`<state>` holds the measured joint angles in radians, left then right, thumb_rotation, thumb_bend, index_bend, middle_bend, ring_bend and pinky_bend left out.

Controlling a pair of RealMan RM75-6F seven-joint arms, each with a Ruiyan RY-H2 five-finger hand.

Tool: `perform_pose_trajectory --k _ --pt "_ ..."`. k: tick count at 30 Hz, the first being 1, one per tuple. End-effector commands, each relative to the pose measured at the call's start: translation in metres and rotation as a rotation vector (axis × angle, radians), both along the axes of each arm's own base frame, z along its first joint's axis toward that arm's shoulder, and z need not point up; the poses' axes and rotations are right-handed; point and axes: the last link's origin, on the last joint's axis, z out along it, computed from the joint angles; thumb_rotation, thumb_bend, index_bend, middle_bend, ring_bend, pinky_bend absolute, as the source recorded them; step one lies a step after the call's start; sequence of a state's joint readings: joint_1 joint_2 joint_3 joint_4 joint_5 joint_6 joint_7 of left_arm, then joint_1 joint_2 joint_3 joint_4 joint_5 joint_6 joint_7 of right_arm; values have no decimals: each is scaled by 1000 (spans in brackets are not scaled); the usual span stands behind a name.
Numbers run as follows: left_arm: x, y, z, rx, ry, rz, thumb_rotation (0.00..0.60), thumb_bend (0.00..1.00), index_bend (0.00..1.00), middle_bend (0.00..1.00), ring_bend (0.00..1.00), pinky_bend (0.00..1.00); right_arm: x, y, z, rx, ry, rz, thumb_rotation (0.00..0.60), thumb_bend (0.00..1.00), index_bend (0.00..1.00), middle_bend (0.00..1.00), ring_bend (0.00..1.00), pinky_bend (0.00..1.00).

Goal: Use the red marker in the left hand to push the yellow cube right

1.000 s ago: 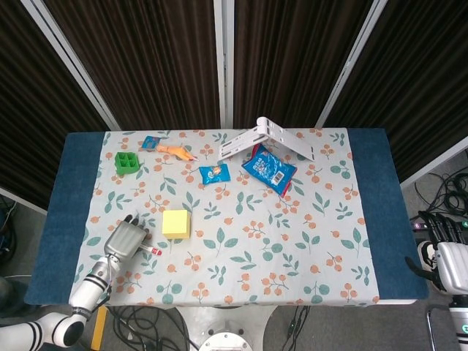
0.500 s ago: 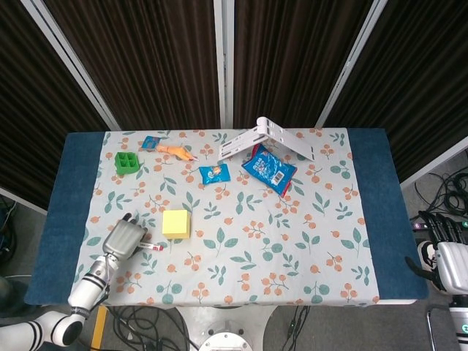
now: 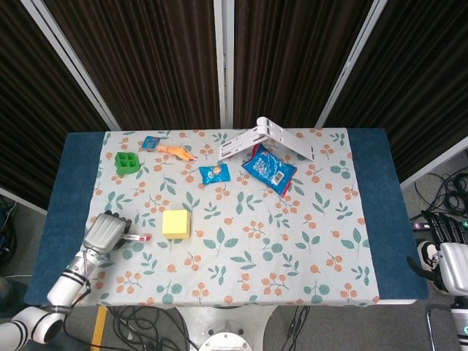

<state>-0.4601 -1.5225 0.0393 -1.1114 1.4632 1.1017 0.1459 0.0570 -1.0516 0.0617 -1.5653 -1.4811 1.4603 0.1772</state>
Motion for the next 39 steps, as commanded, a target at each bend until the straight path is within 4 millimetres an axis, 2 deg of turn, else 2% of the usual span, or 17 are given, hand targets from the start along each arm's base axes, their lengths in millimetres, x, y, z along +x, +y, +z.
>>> perform_pose_trajectory --k 1,9,33,39 --pt "-10 4 1 9 -24 25 600 420 696 722 509 441 1 1 0 -2 0 1 600 126 0 91 0 0" --pt "1 20 -14 -2 -56 31 600 426 696 723 565 464 1 3 4 -13 8 -3 600 127 0 91 0 0" --pt "70 54 -54 -68 -53 -54 600 426 696 723 565 473 -10 11 10 -30 6 -38 600 127 0 93 0 0" --pt "94 62 -65 -86 -55 -83 600 426 696 723 565 472 -12 11 10 -29 5 -41 600 127 0 94 0 0"
